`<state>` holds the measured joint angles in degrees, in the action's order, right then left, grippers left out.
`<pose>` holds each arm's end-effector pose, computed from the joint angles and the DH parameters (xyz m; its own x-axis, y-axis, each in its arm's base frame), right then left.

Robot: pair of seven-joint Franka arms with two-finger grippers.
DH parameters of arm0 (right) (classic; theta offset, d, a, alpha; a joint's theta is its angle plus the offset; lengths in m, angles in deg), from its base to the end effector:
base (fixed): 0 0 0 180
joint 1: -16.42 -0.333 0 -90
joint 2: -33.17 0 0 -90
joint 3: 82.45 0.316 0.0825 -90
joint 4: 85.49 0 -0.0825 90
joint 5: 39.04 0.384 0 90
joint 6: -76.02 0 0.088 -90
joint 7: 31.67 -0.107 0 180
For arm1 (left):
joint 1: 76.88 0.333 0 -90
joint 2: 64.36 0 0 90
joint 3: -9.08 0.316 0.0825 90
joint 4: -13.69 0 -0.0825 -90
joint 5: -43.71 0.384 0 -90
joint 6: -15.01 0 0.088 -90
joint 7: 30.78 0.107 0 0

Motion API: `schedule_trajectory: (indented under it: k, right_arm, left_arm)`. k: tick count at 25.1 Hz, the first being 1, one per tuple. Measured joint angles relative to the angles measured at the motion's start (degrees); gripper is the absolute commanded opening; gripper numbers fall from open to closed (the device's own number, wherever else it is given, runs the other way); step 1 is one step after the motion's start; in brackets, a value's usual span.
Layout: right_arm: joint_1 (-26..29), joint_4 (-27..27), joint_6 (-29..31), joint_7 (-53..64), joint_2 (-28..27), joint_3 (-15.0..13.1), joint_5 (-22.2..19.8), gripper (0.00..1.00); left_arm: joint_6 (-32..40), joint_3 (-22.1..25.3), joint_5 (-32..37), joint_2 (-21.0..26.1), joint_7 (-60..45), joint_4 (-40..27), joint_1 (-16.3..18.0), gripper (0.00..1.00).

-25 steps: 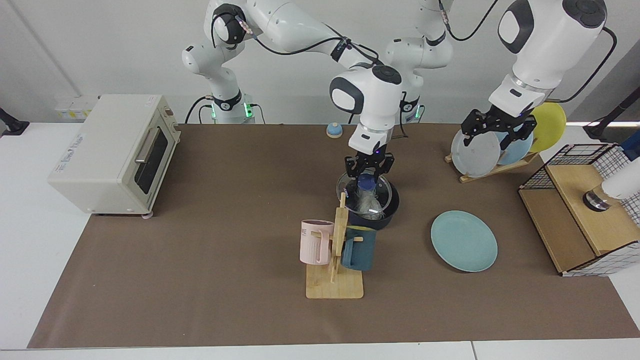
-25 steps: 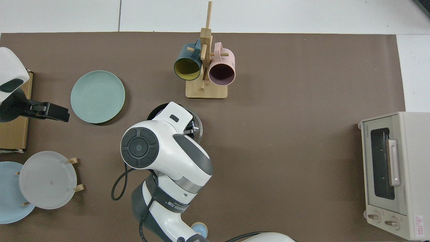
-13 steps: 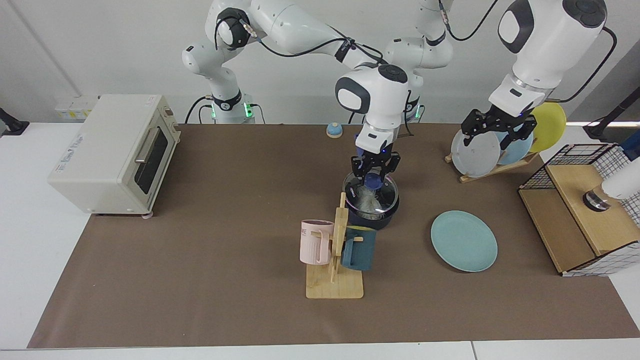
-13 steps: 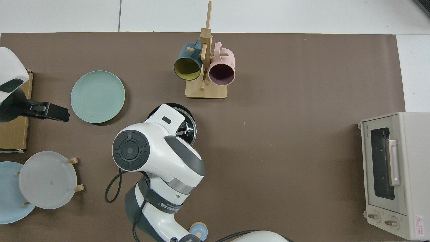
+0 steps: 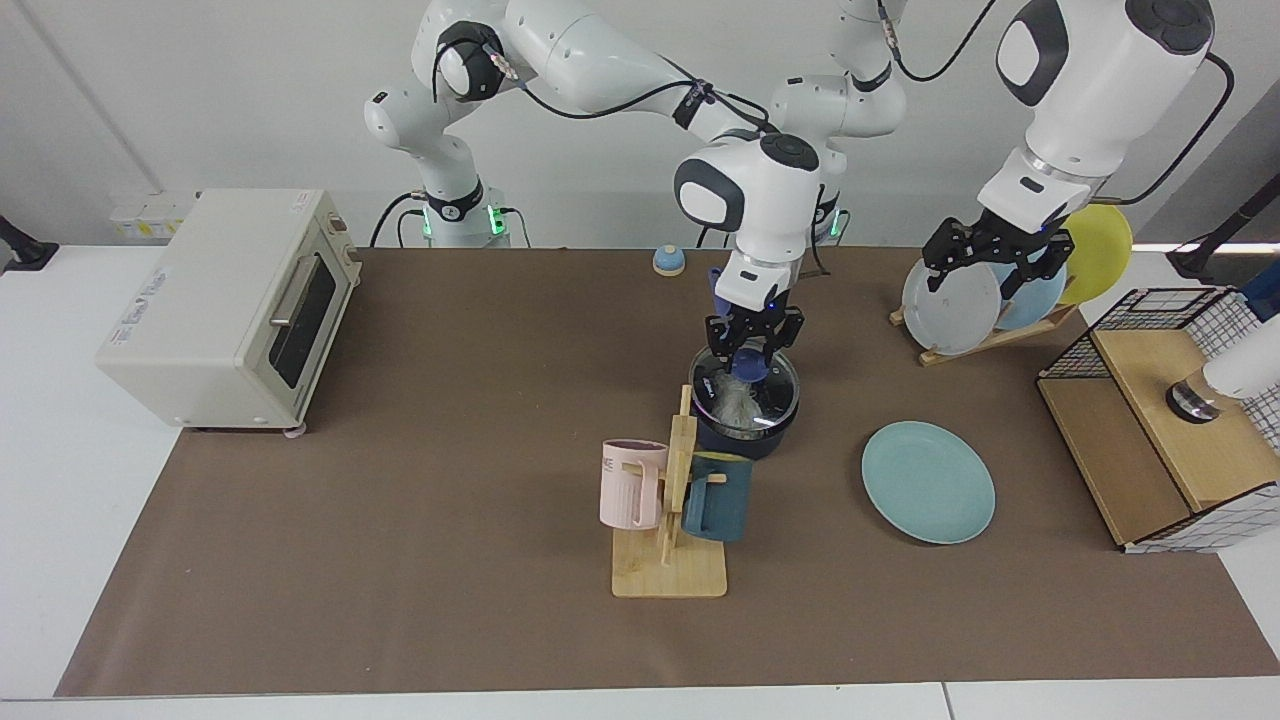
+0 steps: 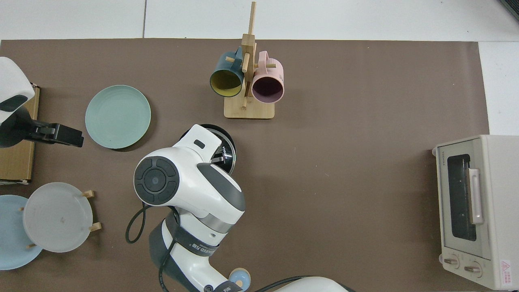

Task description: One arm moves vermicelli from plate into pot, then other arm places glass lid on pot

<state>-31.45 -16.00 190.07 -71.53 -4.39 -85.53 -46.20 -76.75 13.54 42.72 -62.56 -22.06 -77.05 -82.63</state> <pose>0.5300 0.5304 0.4052 0.9716 0.1440 0.1876 0.1387 -0.9895 0.0409 0.5660 -0.0152 0.6035 0.9848 -0.1733 -0.0111 -0.1731 -0.9848 0.0167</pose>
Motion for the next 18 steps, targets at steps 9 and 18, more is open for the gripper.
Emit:
schedule_trajectory:
  k: [9, 18]
  right_arm:
    - [0.05, -0.34, 0.01, 0.00, -0.25, -0.15, 0.00, 0.00]
    - [0.18, -0.57, 0.79, 0.71, -0.67, -0.55, 0.00, 0.00]
  left_arm:
    - [0.00, 0.03, 0.00, 0.00, 0.02, 0.00, 0.00, 1.00]
    - [0.00, 0.06, 0.00, -0.01, 0.03, 0.00, 0.00, 1.00]
